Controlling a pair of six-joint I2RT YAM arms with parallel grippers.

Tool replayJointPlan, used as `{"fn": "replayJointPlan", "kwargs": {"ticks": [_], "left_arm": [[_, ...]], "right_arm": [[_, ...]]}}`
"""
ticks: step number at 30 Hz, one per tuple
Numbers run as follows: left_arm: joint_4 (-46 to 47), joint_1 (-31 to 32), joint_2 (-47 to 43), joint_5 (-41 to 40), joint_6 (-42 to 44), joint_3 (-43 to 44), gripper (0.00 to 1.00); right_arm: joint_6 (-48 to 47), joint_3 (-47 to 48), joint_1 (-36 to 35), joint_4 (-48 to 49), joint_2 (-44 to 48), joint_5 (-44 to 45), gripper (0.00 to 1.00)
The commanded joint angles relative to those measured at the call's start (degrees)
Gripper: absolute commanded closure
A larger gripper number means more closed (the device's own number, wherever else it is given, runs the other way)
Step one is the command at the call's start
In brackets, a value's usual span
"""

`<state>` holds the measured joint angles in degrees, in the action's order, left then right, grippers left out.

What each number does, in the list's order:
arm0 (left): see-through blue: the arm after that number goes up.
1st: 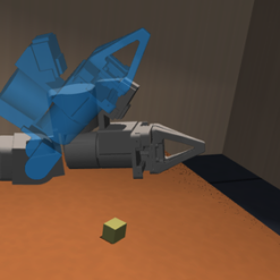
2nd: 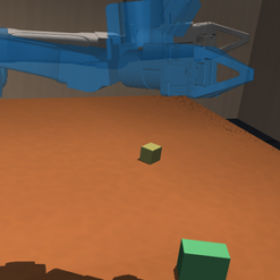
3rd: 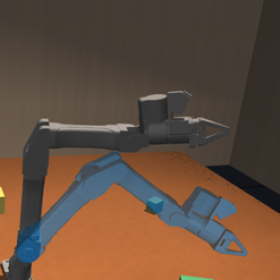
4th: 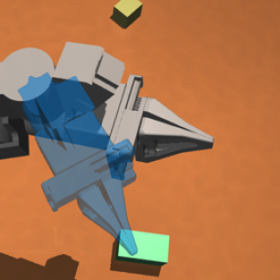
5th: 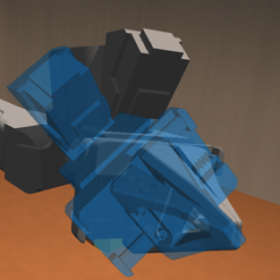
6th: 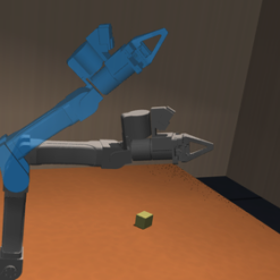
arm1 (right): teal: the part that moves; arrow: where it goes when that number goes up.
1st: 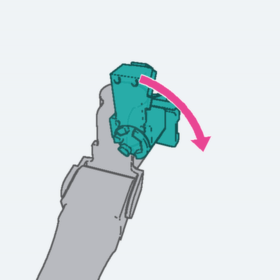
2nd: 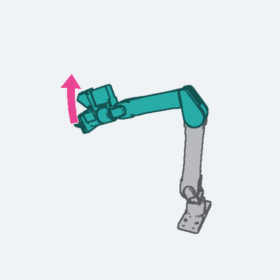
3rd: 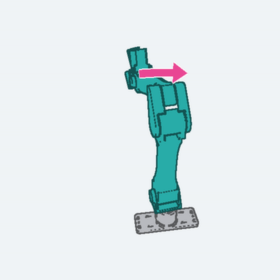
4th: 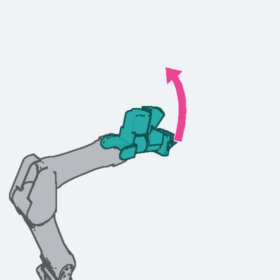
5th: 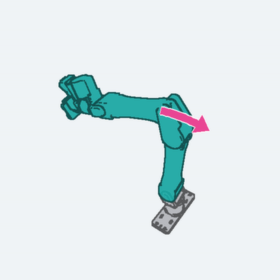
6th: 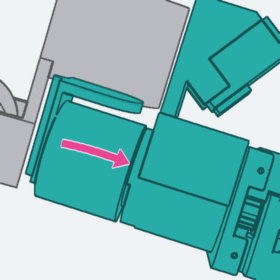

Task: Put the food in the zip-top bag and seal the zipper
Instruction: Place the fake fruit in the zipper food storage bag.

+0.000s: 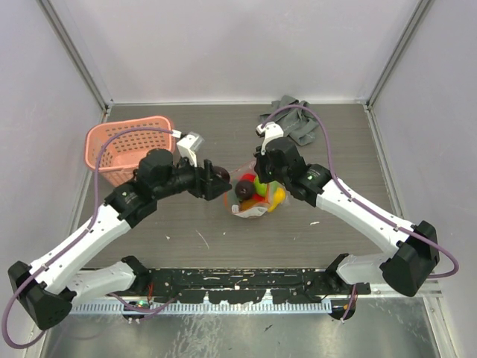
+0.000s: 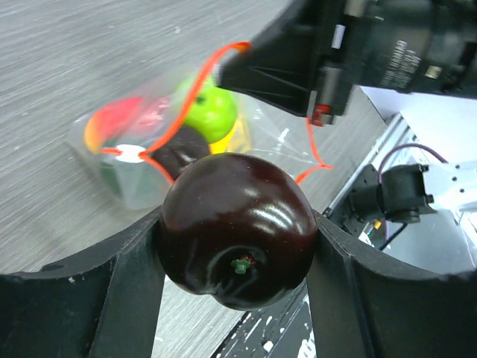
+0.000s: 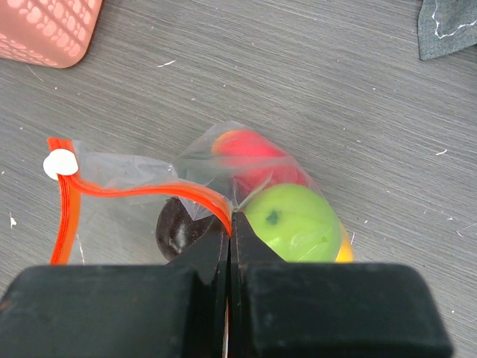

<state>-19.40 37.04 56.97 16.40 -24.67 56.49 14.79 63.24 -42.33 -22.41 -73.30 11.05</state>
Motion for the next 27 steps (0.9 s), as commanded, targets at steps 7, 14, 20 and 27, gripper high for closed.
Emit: {"fn": "replayJointPlan", "kwargs": {"ticks": [7, 14, 20, 27], "left_arm": [[17.5, 14.0, 4.6, -13.5, 2.9, -1.4, 0.48], [22.5, 17.6, 10.2, -19.8, 3.6, -1.7, 0.47], [22.6, 18.7, 14.1, -25.1, 3.0, -2.4, 0.45], [21.7, 20.3, 18.6, -24.5, 0.9, -1.7, 0.39]], "right_arm": [[2.5, 2.0, -0.7, 1.7, 2.0, -0.7, 0.97], [3.0, 0.2, -1.0, 2.3, 3.5, -0.4, 0.97], [3.1, -1.1, -1.0, 3.1, 4.2, -0.3, 0.97], [3.3, -1.3, -1.0, 4.1, 3.3, -0.8, 0.97]]}}
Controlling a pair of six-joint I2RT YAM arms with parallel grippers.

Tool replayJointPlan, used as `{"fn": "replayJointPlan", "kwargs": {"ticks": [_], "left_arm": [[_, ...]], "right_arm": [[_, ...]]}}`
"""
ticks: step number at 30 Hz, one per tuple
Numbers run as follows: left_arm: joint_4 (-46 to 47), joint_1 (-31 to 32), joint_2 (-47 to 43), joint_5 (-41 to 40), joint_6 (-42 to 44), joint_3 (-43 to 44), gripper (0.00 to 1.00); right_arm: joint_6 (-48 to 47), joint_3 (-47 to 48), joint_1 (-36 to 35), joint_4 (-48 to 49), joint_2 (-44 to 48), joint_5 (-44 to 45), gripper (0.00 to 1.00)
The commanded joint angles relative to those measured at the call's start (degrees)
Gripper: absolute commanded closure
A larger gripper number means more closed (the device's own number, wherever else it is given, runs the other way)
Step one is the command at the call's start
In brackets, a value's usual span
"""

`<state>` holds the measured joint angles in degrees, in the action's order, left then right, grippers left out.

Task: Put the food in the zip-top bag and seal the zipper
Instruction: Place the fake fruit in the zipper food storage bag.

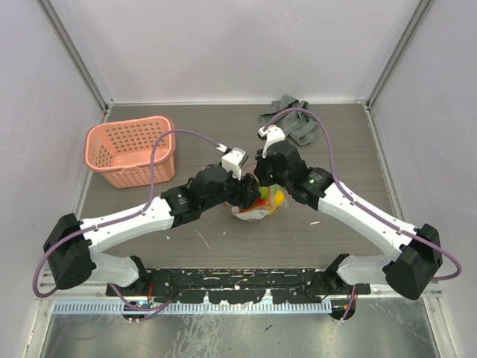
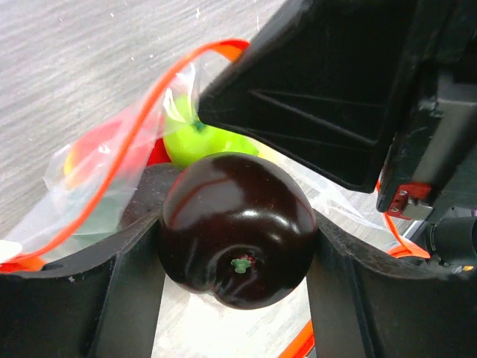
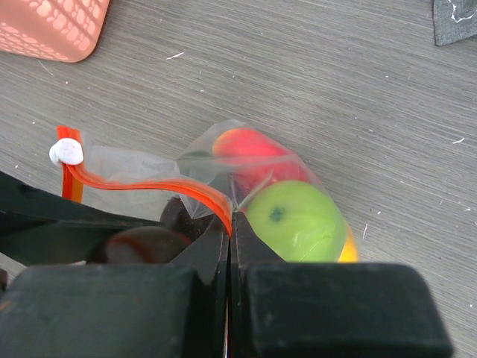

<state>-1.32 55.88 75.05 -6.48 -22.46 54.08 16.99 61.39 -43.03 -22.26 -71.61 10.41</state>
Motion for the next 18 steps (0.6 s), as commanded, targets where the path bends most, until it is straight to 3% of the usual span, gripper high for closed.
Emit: {"fn": "replayJointPlan", "kwargs": {"ticks": [1, 11, 18], "left_arm": [[3.6, 1.9, 0.5, -1.7, -1.3, 0.6, 0.37], [-1.4, 2.1, -0.6, -1.0, -3.0, 2.5, 0.14], [-10.0, 2.1, -5.6, -3.5, -3.7, 5.1, 0.09]], "right_arm": [[1.1, 0.5, -0.3, 4.0, 1.6, -0.1, 0.97], [1.0, 0.0, -0.3, 4.6, 0.9, 0.0, 0.97], [1.1, -0.4, -0.3, 4.8, 0.8, 0.0, 0.97]]}}
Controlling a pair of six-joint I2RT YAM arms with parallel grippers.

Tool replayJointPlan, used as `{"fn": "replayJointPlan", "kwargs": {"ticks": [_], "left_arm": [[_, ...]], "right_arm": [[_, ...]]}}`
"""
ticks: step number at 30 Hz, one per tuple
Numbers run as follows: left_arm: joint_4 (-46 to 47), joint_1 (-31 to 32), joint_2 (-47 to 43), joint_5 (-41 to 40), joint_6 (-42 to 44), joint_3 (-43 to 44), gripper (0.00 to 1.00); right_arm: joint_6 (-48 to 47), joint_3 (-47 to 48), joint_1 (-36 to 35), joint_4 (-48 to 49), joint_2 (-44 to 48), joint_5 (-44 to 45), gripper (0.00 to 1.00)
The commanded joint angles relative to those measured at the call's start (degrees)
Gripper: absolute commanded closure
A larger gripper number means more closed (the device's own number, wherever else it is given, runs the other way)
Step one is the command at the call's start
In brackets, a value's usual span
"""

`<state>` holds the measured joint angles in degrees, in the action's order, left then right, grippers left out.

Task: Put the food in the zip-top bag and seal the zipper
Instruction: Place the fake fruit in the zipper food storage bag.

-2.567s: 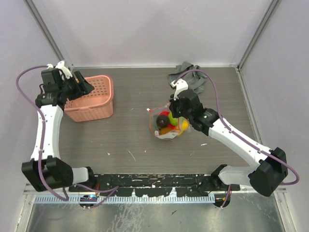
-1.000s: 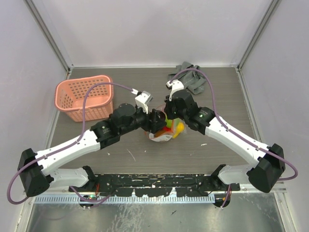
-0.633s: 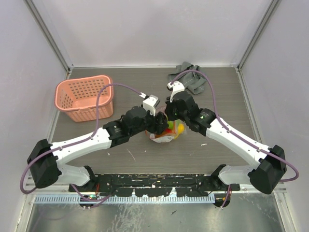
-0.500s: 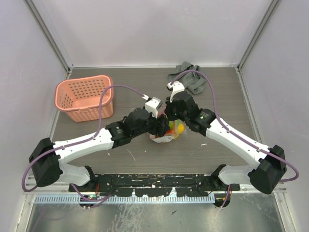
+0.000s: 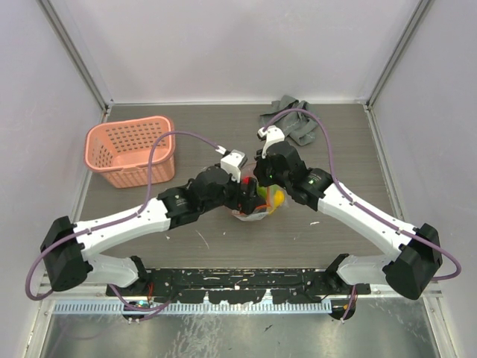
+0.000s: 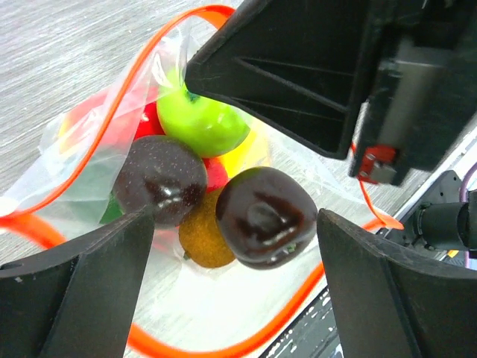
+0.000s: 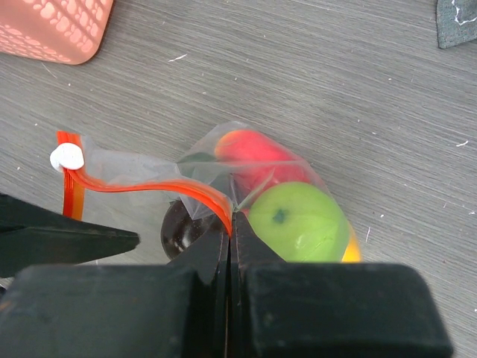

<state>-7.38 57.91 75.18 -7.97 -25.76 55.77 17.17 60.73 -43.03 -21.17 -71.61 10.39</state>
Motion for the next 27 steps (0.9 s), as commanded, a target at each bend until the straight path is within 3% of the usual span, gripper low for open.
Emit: {"fn": "replayJointPlan", "kwargs": {"ticks": [1, 9, 17, 27], "left_arm": [[-4.8, 0.1, -6.8, -2.2, -0.4, 3.3, 0.09], [-13.2, -0.1, -14.0, -10.5, 0.4, 2.1, 0.08], [-14.4, -1.4, -12.8, -10.7, -4.0, -0.2, 0.12], [-6.8, -2.8, -6.6, -5.2, -8.9, -1.4, 0.4]], "right_arm": [[0.9, 0.3, -0.3, 3.7, 0.7, 0.0, 0.97], [0.9, 0.1, -0.3, 4.1, 0.2, -0.2, 0.97], [1.1, -0.8, -0.2, 4.4, 0.2, 0.0, 0.97], [1.0, -0.9, -0.3, 5.2, -0.6, -0.5, 0.97]]}}
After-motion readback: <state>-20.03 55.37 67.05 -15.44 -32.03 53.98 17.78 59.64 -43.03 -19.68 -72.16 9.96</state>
